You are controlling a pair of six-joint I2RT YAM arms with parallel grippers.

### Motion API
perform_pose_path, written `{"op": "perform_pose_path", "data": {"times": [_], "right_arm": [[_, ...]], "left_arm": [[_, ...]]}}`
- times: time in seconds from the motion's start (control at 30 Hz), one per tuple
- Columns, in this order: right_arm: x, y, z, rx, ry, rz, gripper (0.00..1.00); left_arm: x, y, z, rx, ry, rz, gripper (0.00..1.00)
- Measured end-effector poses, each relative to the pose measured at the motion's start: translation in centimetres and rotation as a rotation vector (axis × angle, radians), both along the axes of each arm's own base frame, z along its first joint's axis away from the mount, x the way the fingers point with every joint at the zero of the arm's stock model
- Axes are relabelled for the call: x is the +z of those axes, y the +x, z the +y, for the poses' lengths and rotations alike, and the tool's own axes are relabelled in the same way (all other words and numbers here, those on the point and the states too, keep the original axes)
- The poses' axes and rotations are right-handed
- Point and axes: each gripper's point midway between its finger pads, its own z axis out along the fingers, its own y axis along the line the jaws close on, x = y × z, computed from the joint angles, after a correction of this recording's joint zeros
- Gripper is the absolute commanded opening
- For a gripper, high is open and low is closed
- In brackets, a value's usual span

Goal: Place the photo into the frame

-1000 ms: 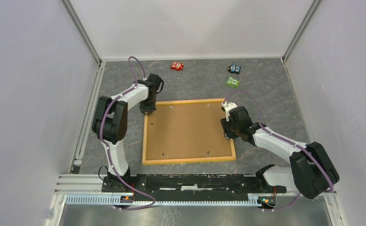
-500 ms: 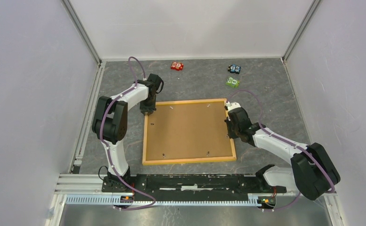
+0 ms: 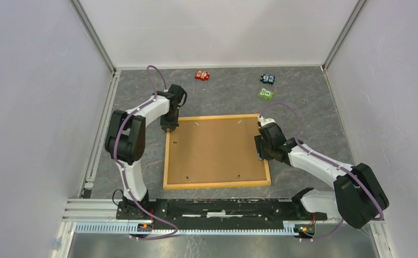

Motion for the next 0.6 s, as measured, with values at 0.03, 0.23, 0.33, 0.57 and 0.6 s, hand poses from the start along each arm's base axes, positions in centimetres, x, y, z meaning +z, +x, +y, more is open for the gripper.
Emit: {"op": "perform_pose_path", "data": {"times": [0.03,0.23,0.33,0.57,0.6], "right_arm": [[0.0,-0.1,0.0,-0.013,0.008,0.002,0.56],[0.3,0.0,0.4,-0.086,0.058,-0.003,0.55],[0.2,0.1,0.3,-0.124,0.068,-0.004,0.53],[-0.1,0.2,-0.7,-0.227,0.041,-0.017,0.5],[-0.2,0.2,-0.8,-0.23,0.04,-0.016,0.49]], "left_arm": [[0.0,0.0,0.0,0.0,-0.001,0.0,0.02],[0.0,0.0,0.0,0.0,-0.002,0.001,0.02],[0.0,0.0,0.0,0.0,-0.002,0.001,0.02],[0.0,0.0,0.0,-0.001,-0.003,0.001,0.02],[0.0,0.0,0.0,-0.001,-0.003,0.001,0.02]]}}
